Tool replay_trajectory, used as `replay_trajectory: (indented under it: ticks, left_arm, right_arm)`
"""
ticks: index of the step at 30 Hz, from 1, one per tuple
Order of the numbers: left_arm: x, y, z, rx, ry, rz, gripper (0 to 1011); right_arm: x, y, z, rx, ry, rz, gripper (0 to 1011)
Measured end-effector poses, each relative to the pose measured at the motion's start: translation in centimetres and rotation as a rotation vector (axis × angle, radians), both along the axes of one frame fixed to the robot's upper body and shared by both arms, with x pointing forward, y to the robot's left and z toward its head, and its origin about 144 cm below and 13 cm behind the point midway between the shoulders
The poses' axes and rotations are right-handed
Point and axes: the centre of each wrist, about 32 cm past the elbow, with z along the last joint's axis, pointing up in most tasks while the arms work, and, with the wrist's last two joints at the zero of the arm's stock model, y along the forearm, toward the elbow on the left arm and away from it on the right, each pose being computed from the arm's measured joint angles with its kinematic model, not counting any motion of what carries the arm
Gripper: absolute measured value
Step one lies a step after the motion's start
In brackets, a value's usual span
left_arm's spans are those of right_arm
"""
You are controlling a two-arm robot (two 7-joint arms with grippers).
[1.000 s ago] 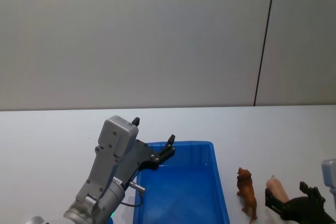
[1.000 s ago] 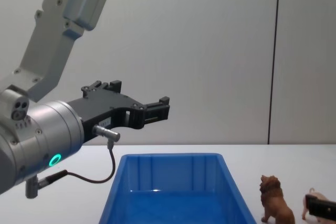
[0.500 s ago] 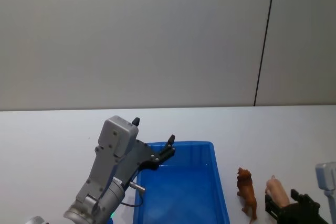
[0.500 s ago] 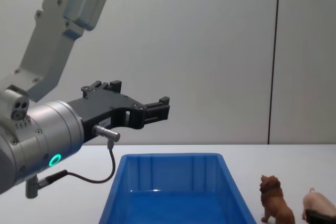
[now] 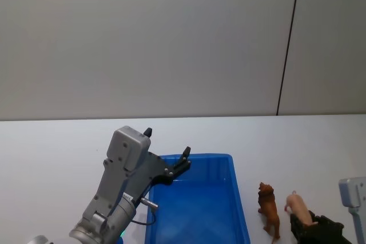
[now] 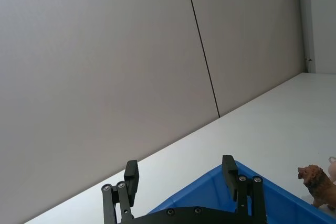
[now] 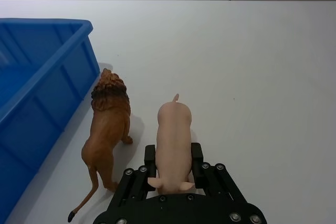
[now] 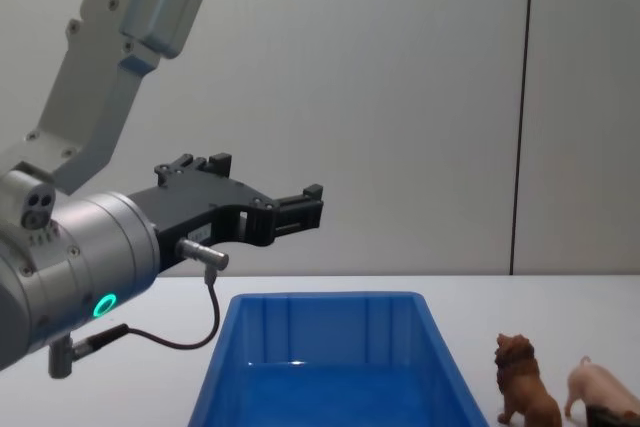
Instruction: Pick up the two dolls from the table and place them into the box.
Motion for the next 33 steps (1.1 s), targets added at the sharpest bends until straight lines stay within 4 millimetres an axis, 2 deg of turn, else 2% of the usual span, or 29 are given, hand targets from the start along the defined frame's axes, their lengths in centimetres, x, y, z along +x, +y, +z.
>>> replay_trajectory:
  ticks: [15,22,33]
  left_arm:
    - [0.0,0.0,0.0,0.000,0.000,0.000,1001]
    - [0.0,0.0,0.0,0.000,0.000,0.000,1001]
    - [0.0,0.0,0.0,0.000,0.000,0.000,1001]
  right_arm:
    - [-0.1,0.4,2.2,-0.017,-0.117,0.027,364]
    - [0.2,0.7,3.9,-0.003,-0.204,0.089,364]
    - [1.1,1.7,5.4,0.043,-0.278,0.220,364]
